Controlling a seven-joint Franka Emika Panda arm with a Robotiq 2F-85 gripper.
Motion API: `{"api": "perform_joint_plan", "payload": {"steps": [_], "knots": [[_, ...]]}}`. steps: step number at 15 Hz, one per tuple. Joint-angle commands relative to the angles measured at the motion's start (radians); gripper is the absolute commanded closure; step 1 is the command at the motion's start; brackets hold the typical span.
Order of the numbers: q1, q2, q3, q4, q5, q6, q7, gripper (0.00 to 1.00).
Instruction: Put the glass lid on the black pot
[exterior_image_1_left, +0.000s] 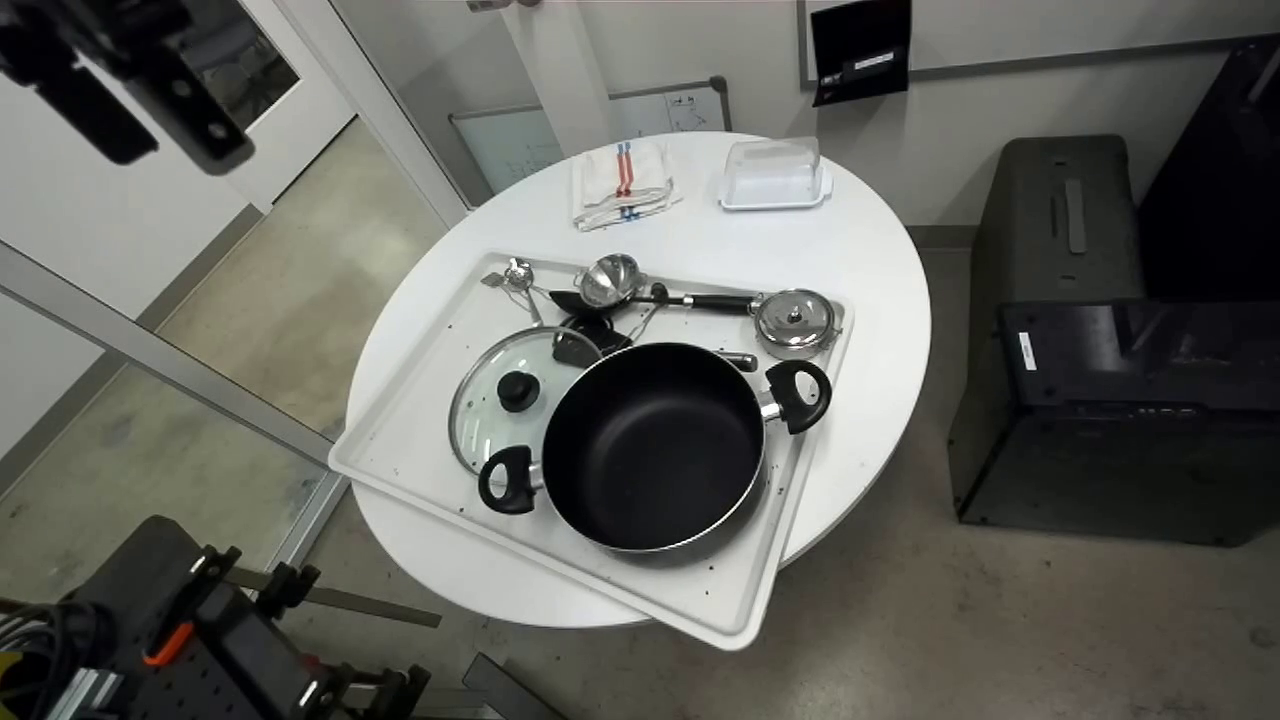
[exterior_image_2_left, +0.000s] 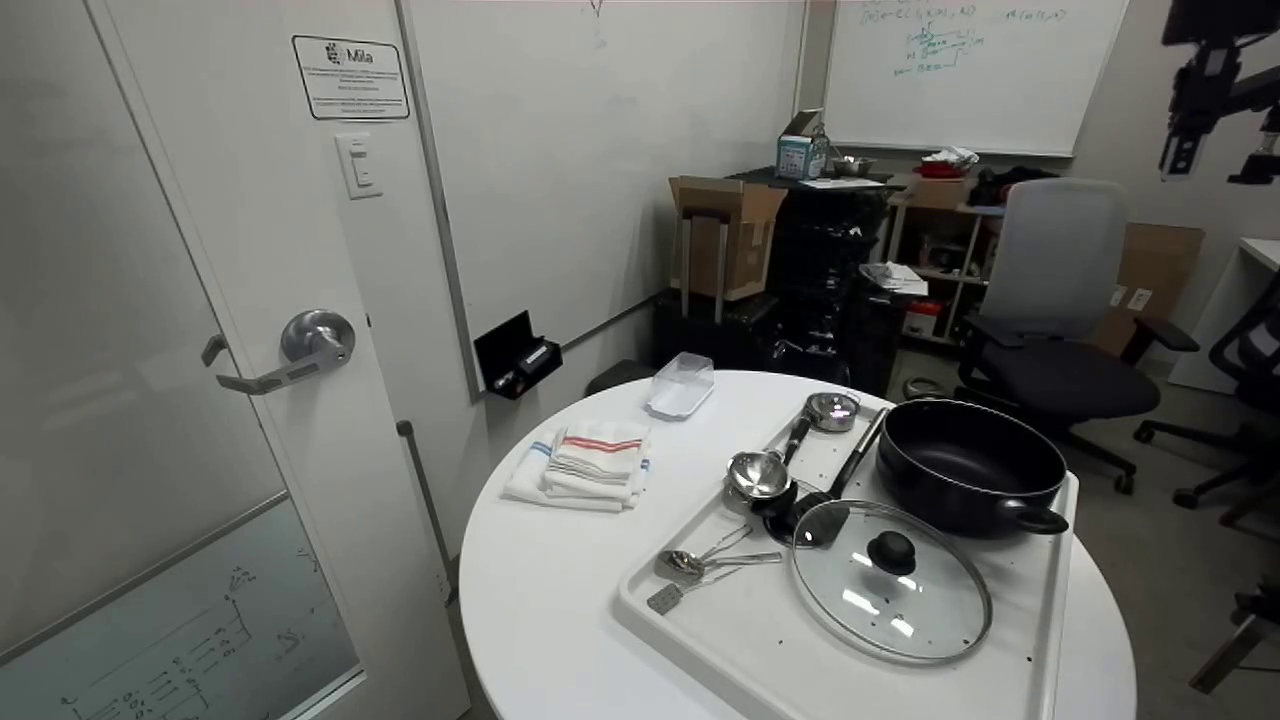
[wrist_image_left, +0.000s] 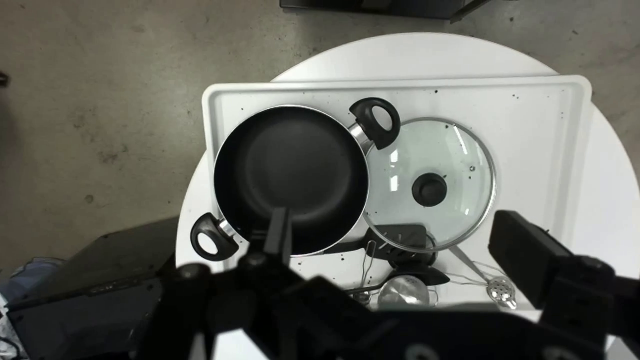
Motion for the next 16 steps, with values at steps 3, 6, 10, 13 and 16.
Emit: {"api": "perform_joint_plan", "payload": {"steps": [3,6,10,13,16], "knots": [[0.029,0.171,0.070,0.083,-0.033,0.061,0.018,0.00],[0.045,0.254,0.105,0.109,-0.065,0.106,0.017,0.00],[0.059,0.355,0.134,0.152,-0.140,0.137,0.002,0.00],[0.064,0.433,0.144,0.180,-0.190,0.164,-0.019,0.00],[0.066,0.516,0.153,0.213,-0.212,0.191,-0.052,0.00]]}}
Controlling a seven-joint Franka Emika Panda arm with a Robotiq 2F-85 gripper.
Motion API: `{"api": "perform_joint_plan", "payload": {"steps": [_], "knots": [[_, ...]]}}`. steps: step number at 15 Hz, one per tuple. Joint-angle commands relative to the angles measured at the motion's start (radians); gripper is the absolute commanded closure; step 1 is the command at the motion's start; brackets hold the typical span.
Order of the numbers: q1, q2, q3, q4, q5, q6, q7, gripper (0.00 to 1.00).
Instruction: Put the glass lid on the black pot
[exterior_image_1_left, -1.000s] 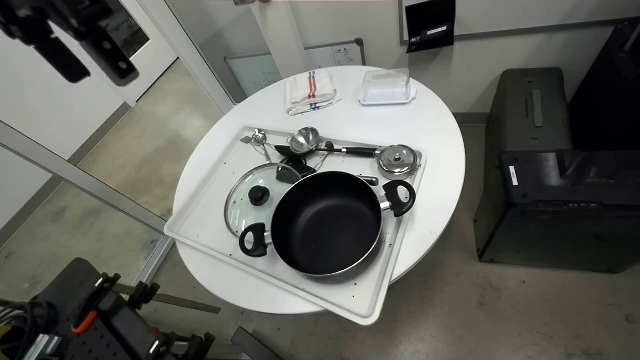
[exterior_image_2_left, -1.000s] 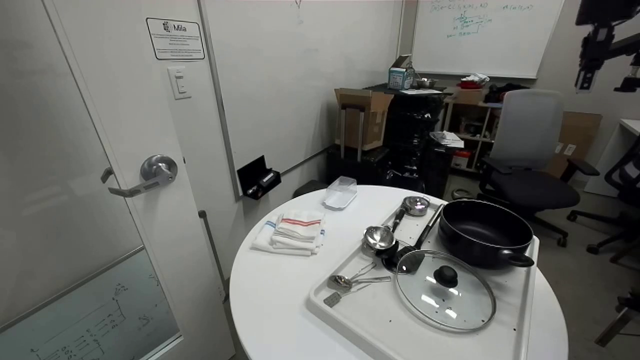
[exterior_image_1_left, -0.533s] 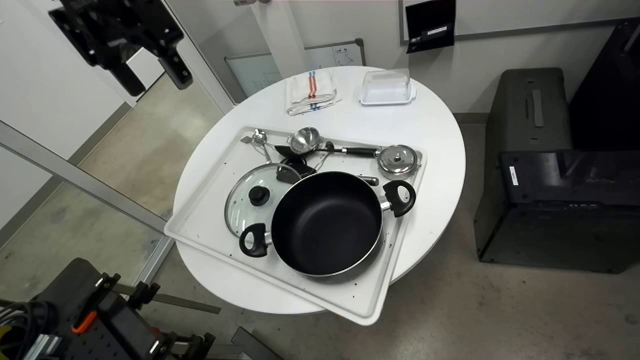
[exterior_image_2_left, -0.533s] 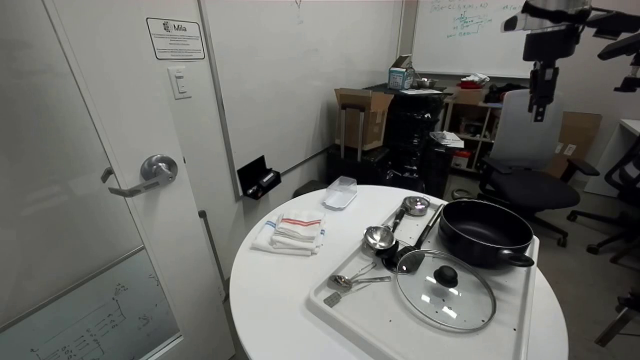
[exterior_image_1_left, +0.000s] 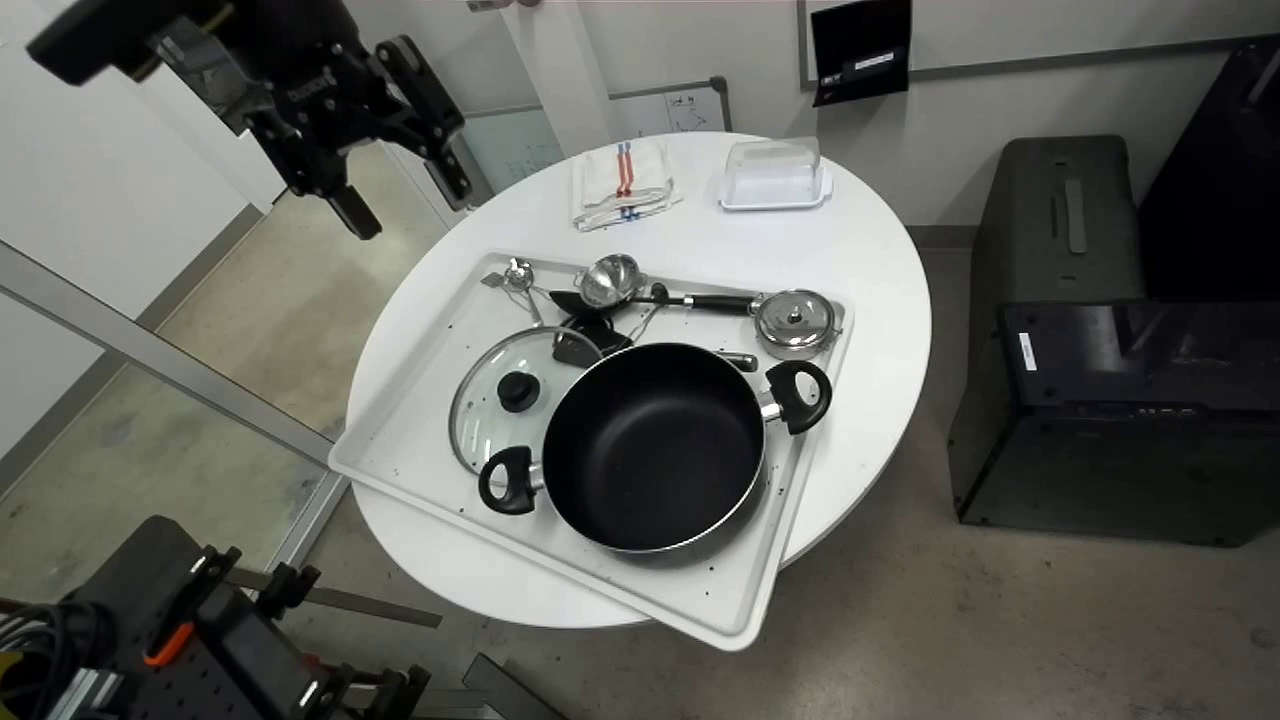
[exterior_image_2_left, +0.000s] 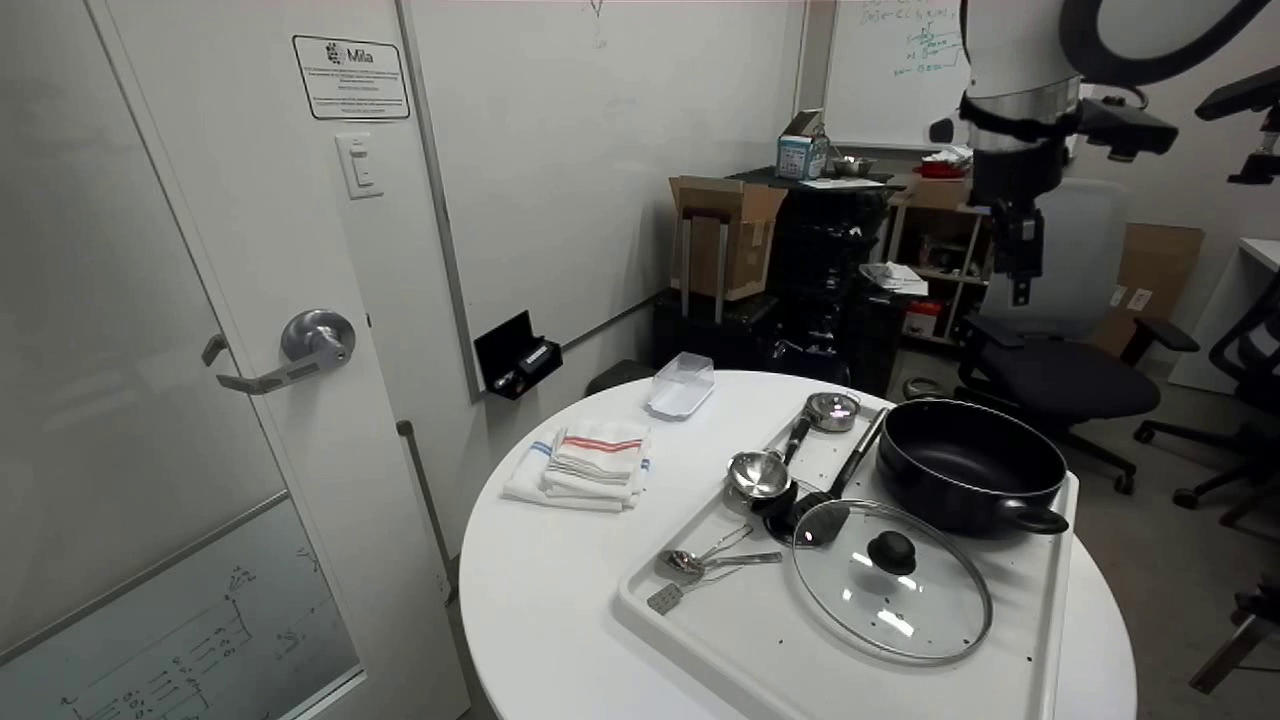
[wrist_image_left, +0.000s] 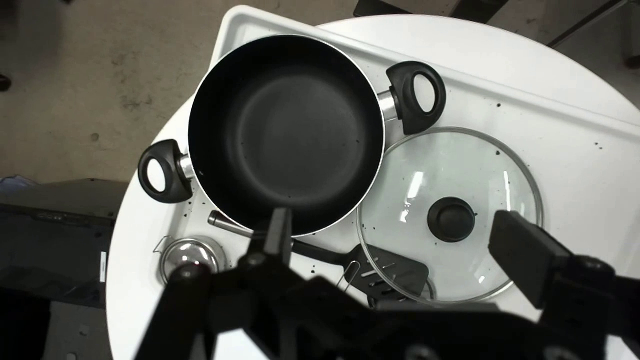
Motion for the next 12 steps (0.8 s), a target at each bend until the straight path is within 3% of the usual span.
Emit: {"api": "perform_joint_plan", "payload": {"steps": [1,12], "knots": [[0.002,0.116,0.012,0.071,-0.039,0.030,-0.053,0.00],[0.039,0.309,0.059,0.111,-0.095,0.202,-0.140,0.00]]}}
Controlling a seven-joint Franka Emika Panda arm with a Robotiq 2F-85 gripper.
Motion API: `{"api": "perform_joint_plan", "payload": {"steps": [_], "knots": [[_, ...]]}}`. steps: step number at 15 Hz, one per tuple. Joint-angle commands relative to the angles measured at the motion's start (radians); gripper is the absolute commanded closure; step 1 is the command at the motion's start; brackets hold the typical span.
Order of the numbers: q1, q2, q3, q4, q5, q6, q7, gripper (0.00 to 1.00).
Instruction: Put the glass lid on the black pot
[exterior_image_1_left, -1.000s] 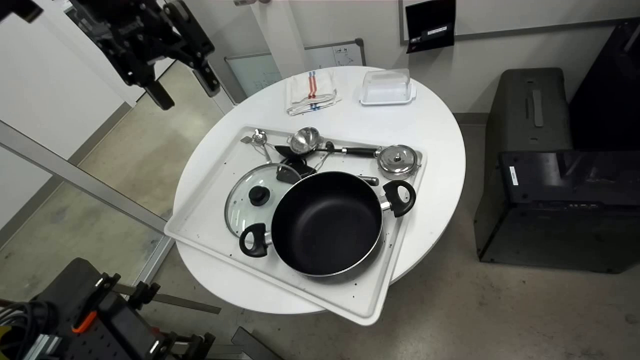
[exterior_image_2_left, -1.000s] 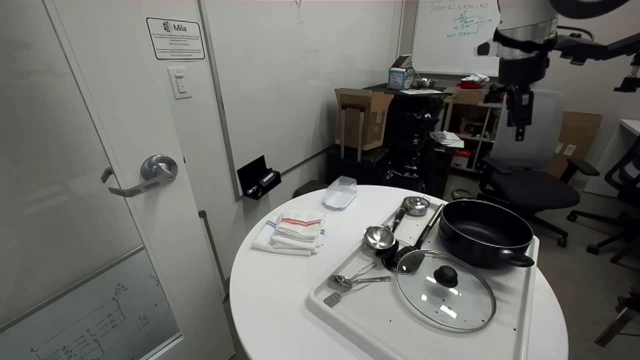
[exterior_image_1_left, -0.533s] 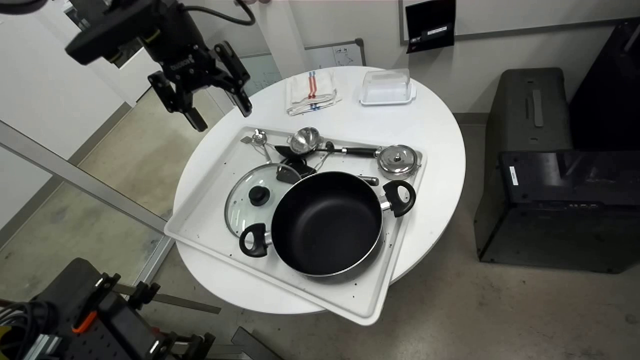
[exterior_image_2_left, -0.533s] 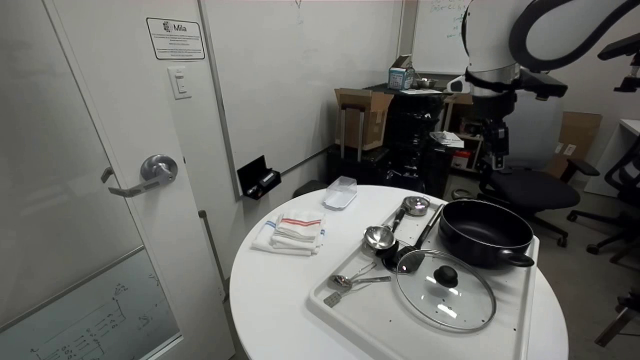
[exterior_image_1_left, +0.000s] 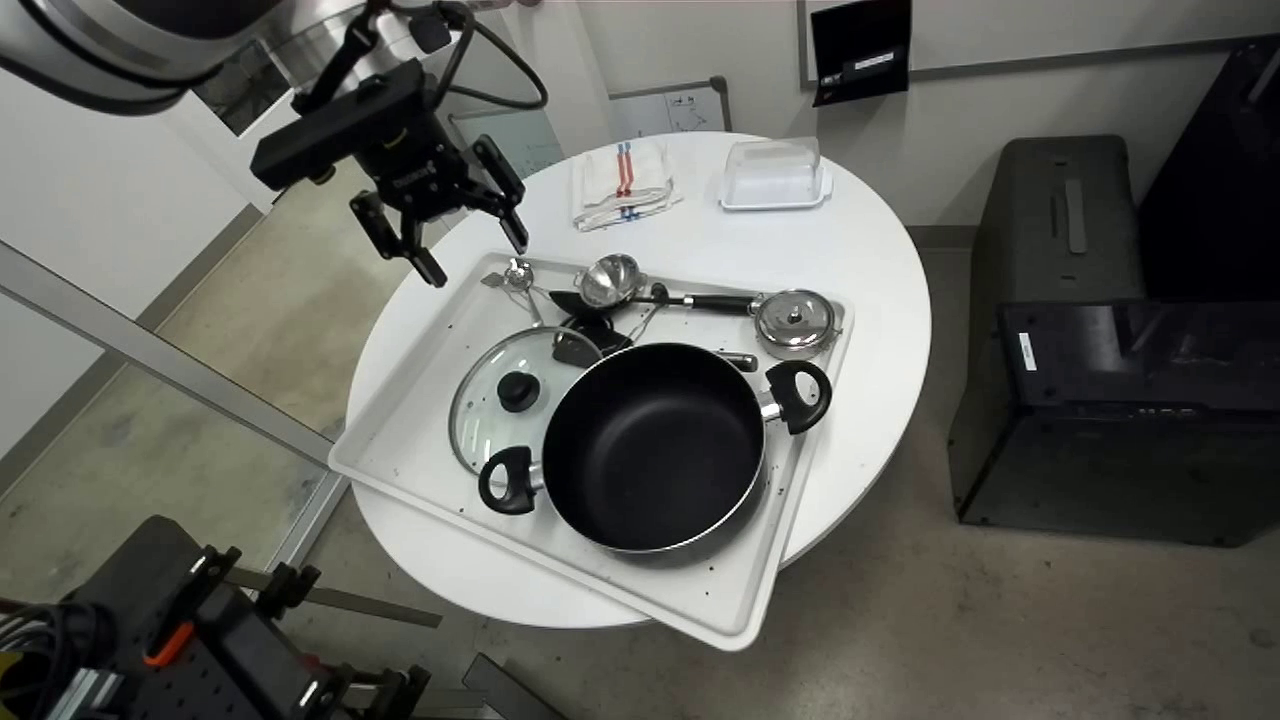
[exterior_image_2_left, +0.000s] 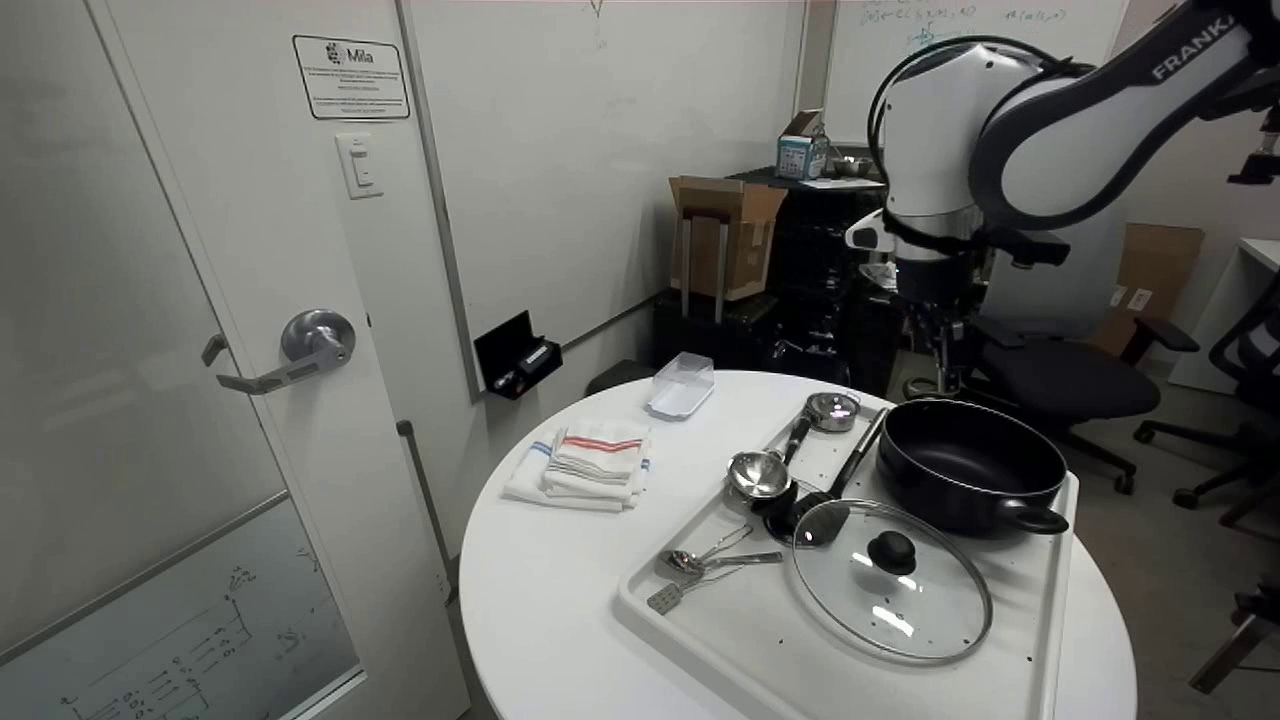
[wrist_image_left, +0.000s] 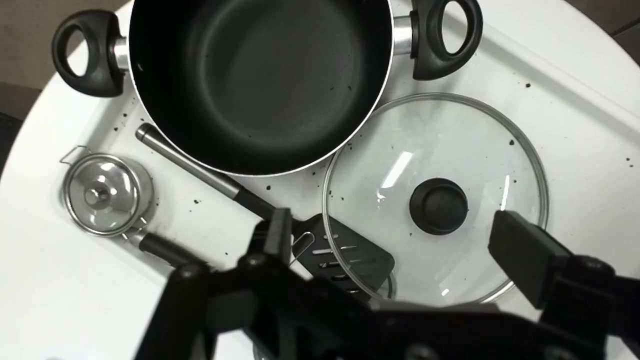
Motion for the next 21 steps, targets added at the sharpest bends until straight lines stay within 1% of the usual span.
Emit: {"api": "perform_joint_plan", "payload": {"steps": [1,4,8,10,15,17,21], "knots": [[0.029,0.058,0.012,0.019,-0.065,0.034,-0.020,0.00],[0.059,0.091,0.018,0.011,-0.124,0.039,-0.025,0.00],[0.090,0.143,0.010,0.016,-0.215,0.041,-0.032,0.00],[0.094,0.175,0.000,0.020,-0.270,0.046,-0.041,0.00],[0.074,0.244,0.002,0.025,-0.392,0.072,-0.080,0.00],[0.067,0.264,0.012,0.027,-0.416,0.080,-0.095,0.00],[0.067,0.302,0.037,0.056,-0.412,0.070,-0.127,0.00]]}}
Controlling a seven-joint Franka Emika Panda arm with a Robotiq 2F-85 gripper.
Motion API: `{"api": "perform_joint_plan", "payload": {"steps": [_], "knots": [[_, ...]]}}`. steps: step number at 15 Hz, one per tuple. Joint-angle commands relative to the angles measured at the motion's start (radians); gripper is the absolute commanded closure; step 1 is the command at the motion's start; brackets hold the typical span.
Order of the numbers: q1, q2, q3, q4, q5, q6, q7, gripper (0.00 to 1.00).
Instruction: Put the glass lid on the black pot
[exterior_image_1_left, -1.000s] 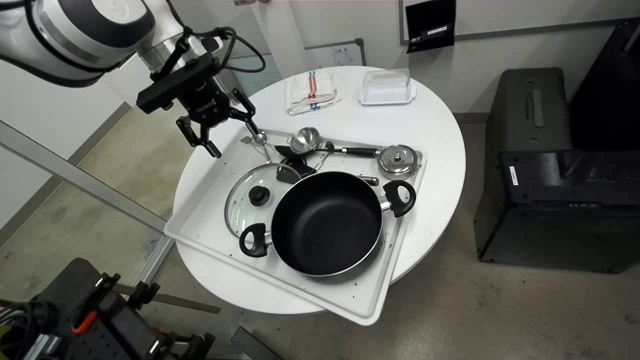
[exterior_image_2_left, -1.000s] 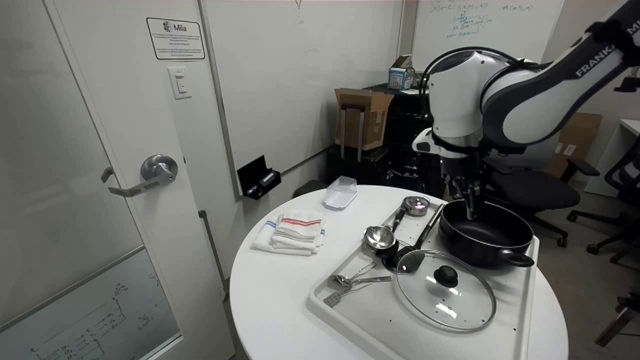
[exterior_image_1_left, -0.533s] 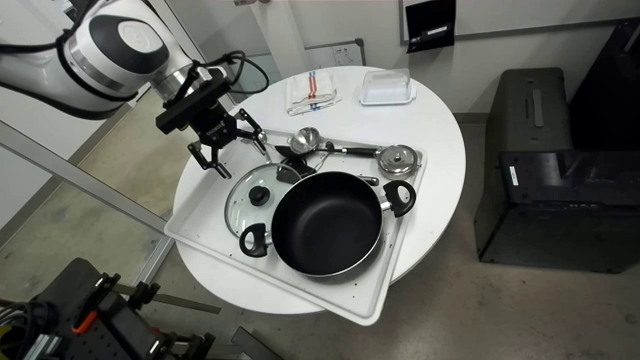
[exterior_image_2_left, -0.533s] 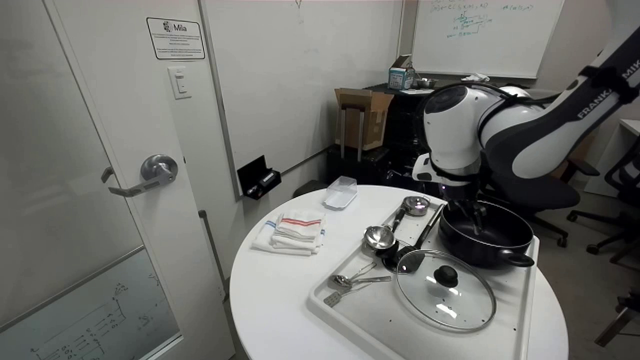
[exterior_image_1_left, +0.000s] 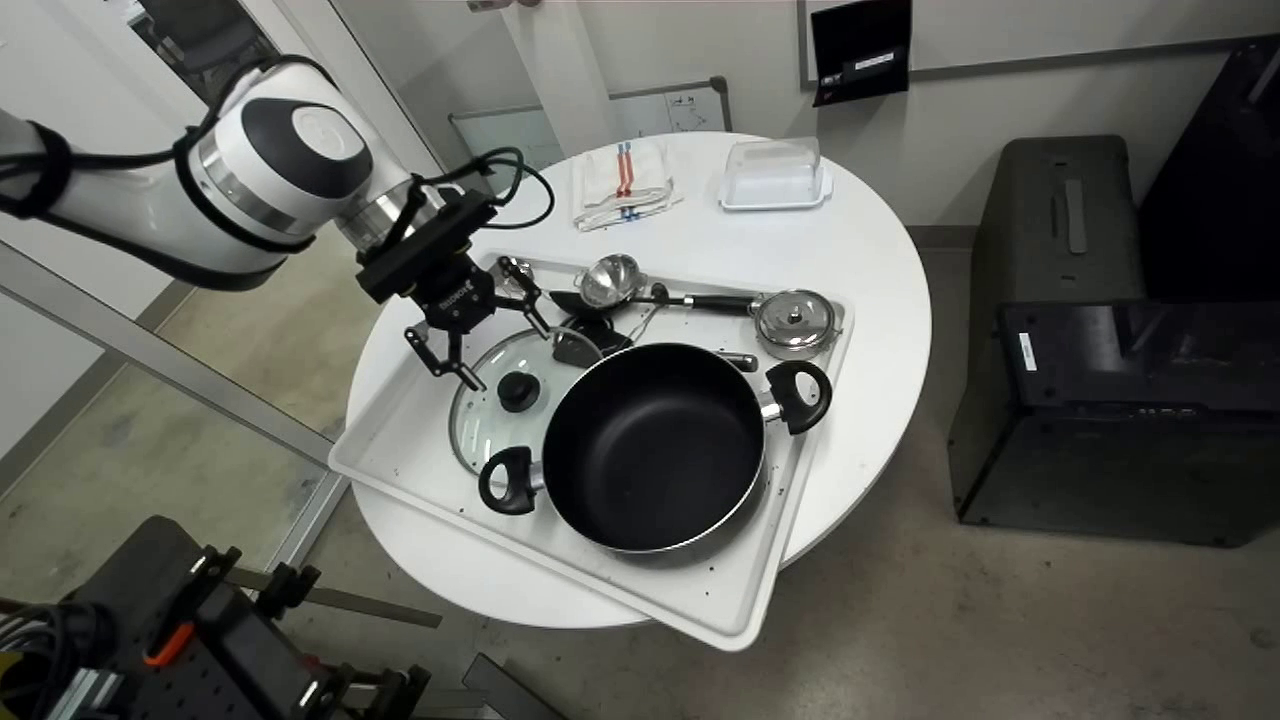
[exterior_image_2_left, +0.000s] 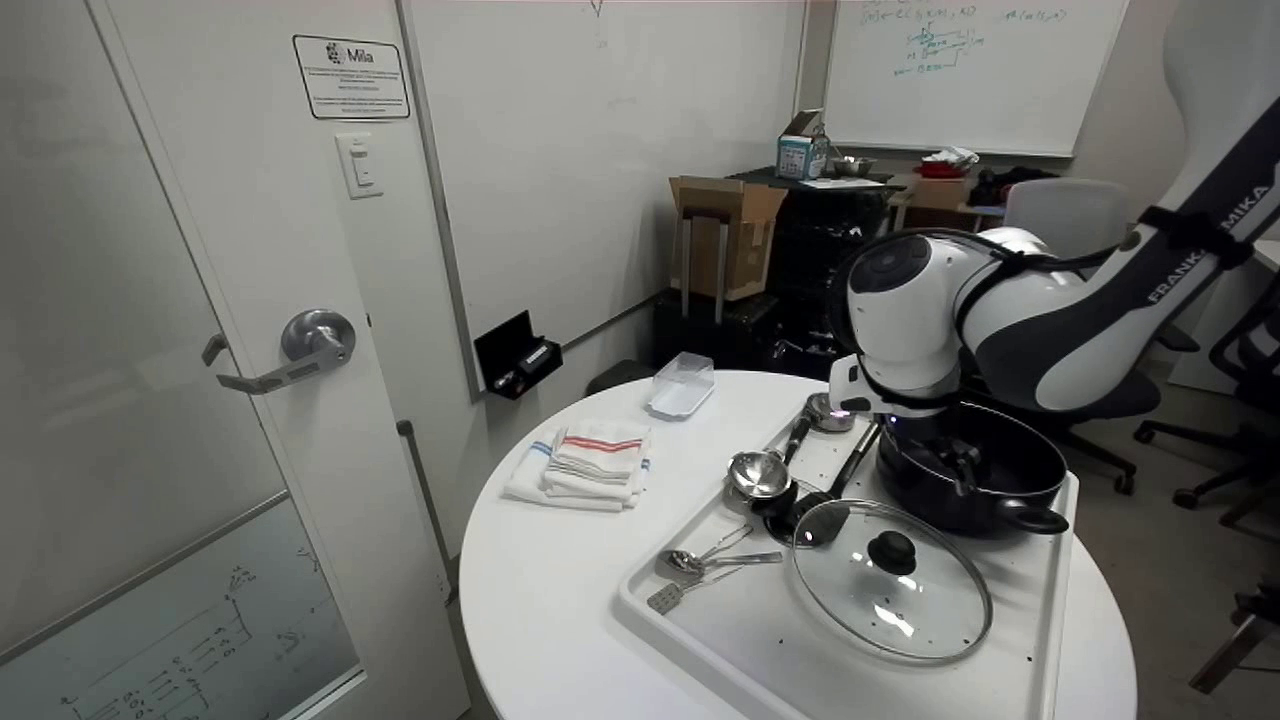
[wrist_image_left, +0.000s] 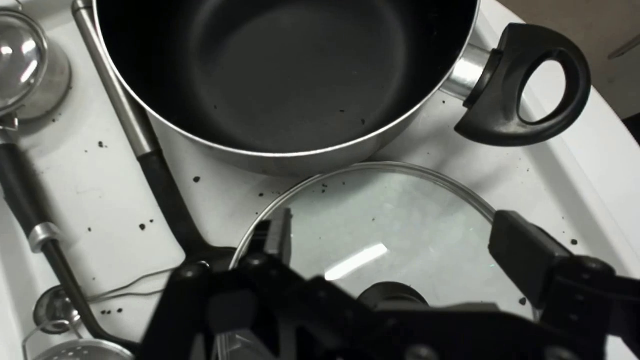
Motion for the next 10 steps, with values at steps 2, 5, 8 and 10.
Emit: {"api": "perform_joint_plan", "payload": {"steps": [2,5,8,10], "knots": [[-0.003,0.060,0.029,0.057,-0.016,0.005,-0.045,0.00],[0.004,0.096,0.039,0.081,-0.017,0.007,-0.061,0.00],[0.012,0.141,0.044,0.110,-0.023,0.017,-0.067,0.00],[0.019,0.173,0.042,0.134,-0.031,0.033,-0.072,0.00]]}}
